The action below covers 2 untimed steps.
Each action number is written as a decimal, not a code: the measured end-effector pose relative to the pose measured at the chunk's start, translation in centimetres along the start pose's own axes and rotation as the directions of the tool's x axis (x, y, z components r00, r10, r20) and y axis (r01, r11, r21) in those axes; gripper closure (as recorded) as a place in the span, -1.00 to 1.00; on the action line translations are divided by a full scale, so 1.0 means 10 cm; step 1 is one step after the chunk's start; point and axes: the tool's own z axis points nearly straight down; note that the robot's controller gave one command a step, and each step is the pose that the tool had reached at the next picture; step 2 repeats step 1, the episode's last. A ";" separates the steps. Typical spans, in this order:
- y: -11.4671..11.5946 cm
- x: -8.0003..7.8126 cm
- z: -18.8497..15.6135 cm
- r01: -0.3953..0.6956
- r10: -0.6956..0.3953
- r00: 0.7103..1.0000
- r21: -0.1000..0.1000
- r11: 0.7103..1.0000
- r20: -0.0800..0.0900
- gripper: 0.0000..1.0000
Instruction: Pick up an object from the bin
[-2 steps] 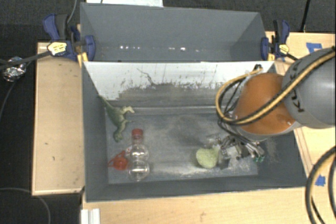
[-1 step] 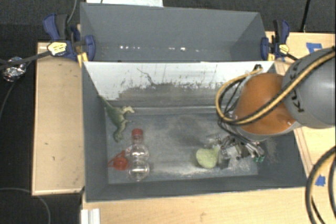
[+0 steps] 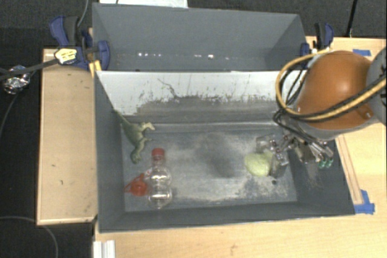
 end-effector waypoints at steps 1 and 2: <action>0.00 0.00 0.00 0.001 -0.001 1.000 0.000 1.000 0.000 1.00; 0.00 0.00 0.00 0.001 -0.001 1.000 0.000 1.000 0.000 1.00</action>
Offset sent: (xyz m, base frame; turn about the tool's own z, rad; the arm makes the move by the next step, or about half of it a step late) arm 0.0181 0.0124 0.1480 -0.0269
